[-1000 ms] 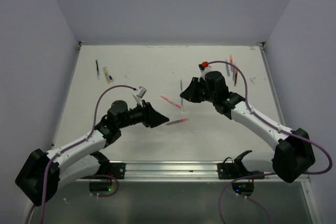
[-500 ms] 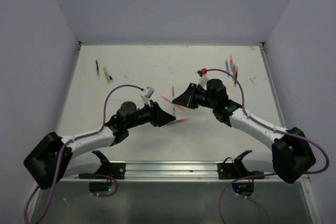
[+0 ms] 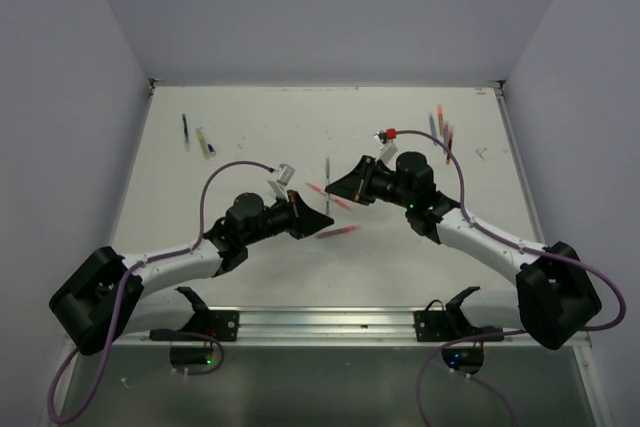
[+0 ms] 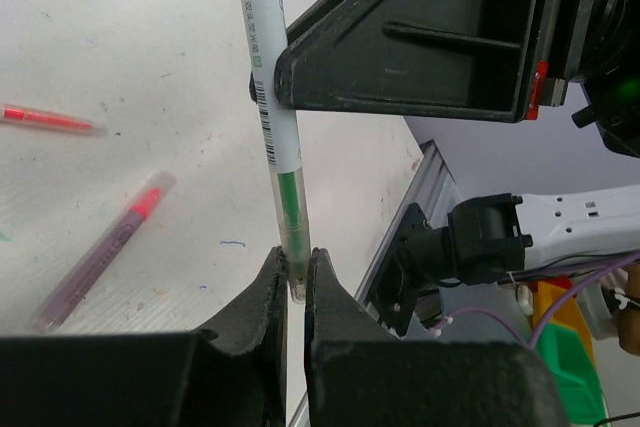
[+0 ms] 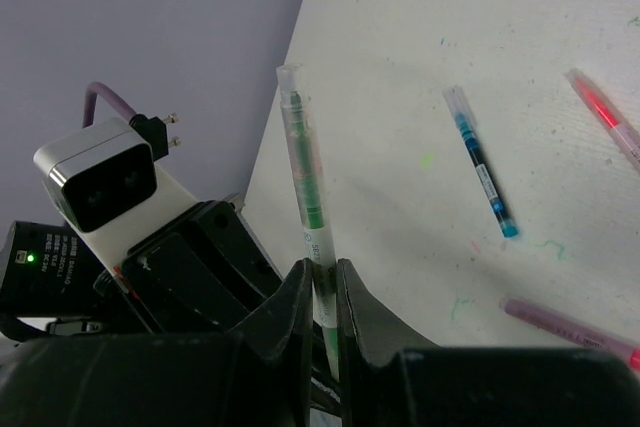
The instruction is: Open the pen caps
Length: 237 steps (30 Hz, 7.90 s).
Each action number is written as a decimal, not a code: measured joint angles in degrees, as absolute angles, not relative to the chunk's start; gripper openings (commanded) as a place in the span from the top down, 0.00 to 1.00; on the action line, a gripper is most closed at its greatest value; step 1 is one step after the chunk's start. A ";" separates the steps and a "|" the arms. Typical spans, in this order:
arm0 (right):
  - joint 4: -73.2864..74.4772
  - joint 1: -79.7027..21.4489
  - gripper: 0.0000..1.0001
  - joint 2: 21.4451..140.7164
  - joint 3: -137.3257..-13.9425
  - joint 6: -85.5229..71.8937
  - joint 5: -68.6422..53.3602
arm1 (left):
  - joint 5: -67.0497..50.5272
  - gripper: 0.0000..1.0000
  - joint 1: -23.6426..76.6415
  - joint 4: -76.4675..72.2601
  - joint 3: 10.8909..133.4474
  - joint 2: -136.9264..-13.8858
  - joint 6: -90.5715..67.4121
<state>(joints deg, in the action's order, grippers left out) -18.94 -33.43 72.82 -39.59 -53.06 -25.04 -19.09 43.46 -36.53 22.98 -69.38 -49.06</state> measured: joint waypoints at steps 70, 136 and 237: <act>28.69 -25.23 0.65 104.22 -65.36 -20.49 6.20 | 17.82 0.71 37.89 -2.13 25.32 -74.81 -45.54; -19.66 -38.70 1.00 84.03 -42.52 -41.69 -16.64 | -16.64 0.29 37.98 -33.65 13.04 -58.30 -43.59; 17.39 -35.40 1.00 89.12 -70.46 -34.15 -0.80 | 7.44 1.00 40.88 -6.02 16.58 -41.50 -43.24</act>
